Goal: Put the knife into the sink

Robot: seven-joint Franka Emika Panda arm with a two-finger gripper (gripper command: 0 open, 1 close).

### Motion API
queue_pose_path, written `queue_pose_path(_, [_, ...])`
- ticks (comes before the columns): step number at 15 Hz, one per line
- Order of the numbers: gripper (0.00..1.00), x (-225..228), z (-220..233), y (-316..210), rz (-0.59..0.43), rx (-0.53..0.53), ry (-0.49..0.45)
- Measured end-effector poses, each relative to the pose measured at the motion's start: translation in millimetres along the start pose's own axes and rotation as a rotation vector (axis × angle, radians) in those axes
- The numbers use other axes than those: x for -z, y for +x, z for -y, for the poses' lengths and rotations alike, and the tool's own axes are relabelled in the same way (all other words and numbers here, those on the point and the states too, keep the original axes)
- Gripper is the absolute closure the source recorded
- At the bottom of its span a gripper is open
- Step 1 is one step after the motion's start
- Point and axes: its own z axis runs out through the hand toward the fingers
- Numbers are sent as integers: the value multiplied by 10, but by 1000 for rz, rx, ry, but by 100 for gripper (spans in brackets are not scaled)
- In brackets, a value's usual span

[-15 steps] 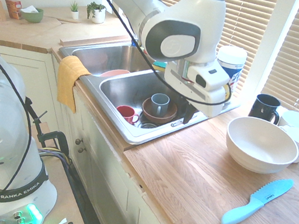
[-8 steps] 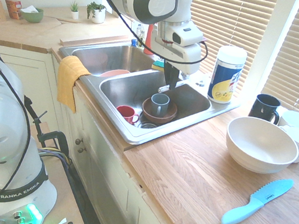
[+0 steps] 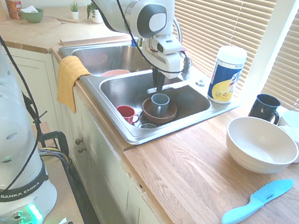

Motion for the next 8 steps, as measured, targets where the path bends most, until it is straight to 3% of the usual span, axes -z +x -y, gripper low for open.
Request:
queue_pose_path(3, [100, -402, 122, -131, 8, -10, -14])
queue_pose_path(8, [100, -1000, 86, 121, 25, -52, -32])
